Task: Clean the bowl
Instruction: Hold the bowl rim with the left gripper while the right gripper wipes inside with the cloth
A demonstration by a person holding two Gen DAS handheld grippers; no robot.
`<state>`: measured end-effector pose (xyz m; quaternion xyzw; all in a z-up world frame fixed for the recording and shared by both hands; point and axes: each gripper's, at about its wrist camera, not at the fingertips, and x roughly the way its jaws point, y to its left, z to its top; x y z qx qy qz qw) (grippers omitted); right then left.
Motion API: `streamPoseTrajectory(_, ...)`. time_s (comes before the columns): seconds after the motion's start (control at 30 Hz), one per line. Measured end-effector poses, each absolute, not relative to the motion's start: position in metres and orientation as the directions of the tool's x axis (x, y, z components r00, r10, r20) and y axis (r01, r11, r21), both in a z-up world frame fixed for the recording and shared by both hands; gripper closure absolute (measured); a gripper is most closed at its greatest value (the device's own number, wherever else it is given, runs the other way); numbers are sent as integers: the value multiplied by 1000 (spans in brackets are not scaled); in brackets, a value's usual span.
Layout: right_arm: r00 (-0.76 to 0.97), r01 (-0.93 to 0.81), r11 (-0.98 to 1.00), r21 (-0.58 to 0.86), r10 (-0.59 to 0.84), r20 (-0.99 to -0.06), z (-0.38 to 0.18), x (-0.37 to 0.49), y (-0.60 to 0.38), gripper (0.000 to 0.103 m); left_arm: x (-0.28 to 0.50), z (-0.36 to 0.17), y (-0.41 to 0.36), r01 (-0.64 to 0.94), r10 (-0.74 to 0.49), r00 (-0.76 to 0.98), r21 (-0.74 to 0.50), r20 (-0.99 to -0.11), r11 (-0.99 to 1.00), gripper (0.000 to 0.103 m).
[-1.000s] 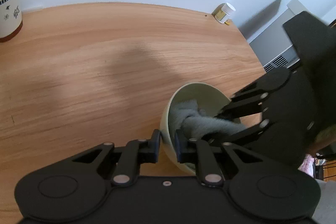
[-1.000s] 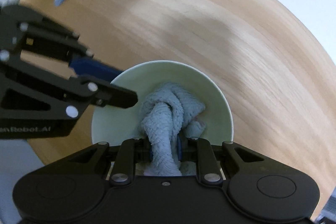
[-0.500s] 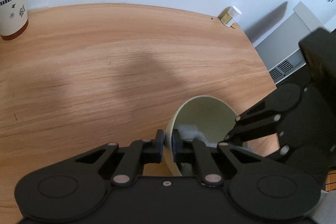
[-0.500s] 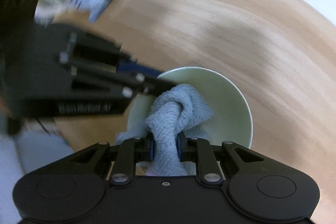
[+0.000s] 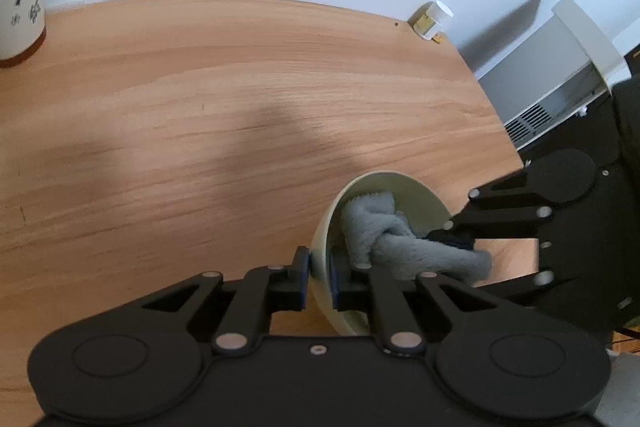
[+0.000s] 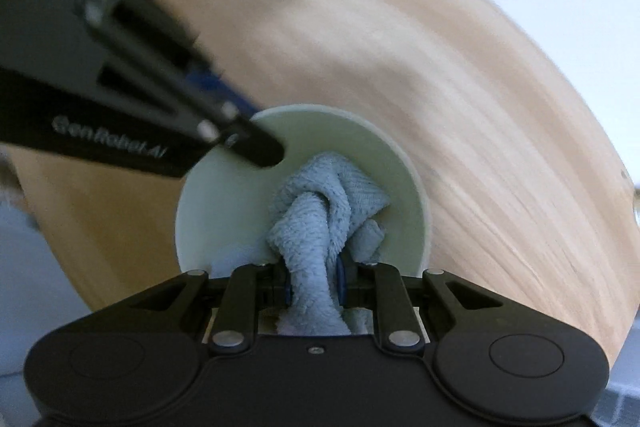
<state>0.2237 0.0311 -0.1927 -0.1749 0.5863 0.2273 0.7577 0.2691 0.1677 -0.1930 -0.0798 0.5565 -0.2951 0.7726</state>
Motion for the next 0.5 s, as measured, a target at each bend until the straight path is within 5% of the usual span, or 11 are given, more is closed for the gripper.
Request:
streamPoseTrajectory(0.17, 264, -514, 836, 194, 370, -891, -181, 226, 16, 81, 273, -197, 177, 298, -572, 189, -508, -798, 808, 94)
streamPoseTrajectory(0.5, 197, -538, 794, 282, 444, -874, -192, 235, 15, 81, 273, -199, 182, 242, -575, 198, -529, -794, 813, 95)
